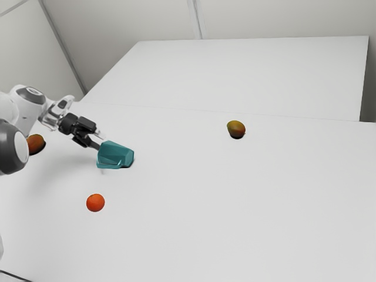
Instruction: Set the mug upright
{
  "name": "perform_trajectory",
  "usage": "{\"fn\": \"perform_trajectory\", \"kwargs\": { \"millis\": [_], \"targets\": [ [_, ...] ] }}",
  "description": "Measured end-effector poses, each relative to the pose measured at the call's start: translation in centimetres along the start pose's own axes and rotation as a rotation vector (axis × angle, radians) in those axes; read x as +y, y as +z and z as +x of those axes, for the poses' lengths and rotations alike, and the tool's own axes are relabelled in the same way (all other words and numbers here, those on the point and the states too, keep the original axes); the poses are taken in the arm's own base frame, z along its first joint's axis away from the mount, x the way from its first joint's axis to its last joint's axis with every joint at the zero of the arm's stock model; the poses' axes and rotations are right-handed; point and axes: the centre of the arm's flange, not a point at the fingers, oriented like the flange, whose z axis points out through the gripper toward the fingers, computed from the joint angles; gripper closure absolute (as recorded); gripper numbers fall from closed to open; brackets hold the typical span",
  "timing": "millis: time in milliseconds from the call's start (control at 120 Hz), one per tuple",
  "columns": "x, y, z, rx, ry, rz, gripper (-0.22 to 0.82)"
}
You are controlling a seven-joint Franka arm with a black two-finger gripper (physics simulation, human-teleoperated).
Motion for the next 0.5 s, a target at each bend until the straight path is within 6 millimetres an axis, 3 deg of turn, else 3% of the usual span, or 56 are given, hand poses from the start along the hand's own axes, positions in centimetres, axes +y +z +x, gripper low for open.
{"fn": "perform_trajectory", "kwargs": {
  "millis": [225,358,500],
  "targets": [
    [0.0,1.6,0.4,0.024,0.045,-0.034,0.0],
    [-1.0,3.2,-0.3,0.017,0.033,-0.05,0.0],
    [-1.1,3.3,-0.4,0.017,0.041,-0.053,0.37]
  ]
}}
